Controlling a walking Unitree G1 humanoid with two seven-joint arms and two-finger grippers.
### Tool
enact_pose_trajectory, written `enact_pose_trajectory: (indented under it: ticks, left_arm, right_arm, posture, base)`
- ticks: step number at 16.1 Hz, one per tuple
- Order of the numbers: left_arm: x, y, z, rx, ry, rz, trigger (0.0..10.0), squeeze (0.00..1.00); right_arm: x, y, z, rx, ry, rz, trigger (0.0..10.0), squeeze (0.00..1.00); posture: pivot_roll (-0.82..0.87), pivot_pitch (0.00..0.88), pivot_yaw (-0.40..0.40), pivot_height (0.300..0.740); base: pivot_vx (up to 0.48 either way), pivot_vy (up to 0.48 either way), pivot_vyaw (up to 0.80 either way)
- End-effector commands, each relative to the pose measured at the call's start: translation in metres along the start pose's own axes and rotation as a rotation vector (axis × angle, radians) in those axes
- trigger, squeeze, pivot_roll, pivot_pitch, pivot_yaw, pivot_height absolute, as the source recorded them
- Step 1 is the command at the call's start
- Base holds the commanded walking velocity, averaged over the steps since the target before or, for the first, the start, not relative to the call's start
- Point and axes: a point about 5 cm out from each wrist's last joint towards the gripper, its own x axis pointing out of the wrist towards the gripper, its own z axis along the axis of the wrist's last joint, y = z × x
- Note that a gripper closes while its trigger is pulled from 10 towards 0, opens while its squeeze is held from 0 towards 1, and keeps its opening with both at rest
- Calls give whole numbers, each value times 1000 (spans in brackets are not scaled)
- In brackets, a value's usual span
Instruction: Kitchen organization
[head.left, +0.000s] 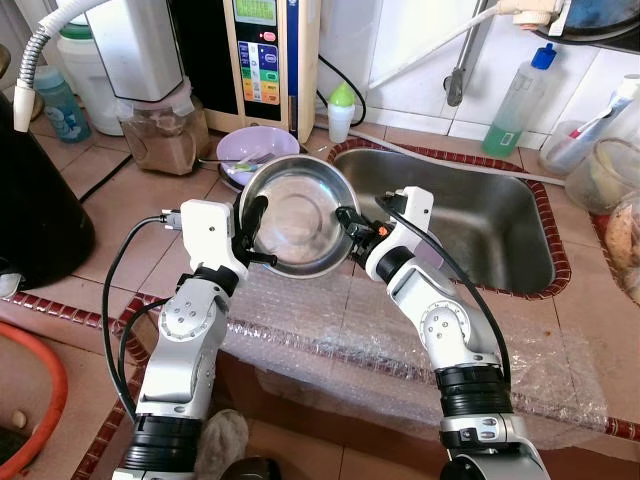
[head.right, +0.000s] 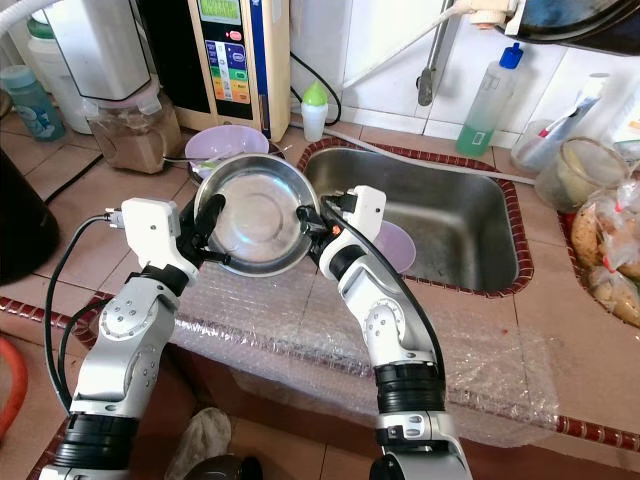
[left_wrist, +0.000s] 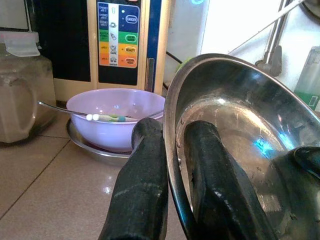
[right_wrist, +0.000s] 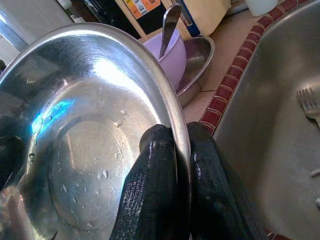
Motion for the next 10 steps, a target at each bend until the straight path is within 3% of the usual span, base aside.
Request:
enact_pose_trajectory:
  ticks: [1,2,5,9,10]
  left_arm:
    - [3,-7,8,59,-27,-60,10000,31]
    - [3,-7,5,41,-9,-73,10000,1000]
    - [2,-10,5,41,-6,-95,10000,1000]
    - [-5,-8,-2,35,38,-131,10000,1000]
    - [-10,-9,-6,37,58,-146,10000,1000]
  right_arm:
    - [-2,-14,2,-23,15,-101,0,0]
    - [-1,-15,5,-11,3,-105,0,0]
    - [-3,-23,12,-46,-28,-139,0,0]
    - [-20,-57,28,-174,-32,-225,0,0]
    - [-27,-73,35,-189,-48,-292,0,0]
  posture:
    - [0,0,25,740]
    - [2,0,26,740]
    - [0,0,30,740]
    - [1,0,37,740]
    - [1,0,37,740]
  base:
    - [0,0,0]
    - [0,0,0]
    - [0,0,0]
    - [0,0,0]
    - [0,0,0]
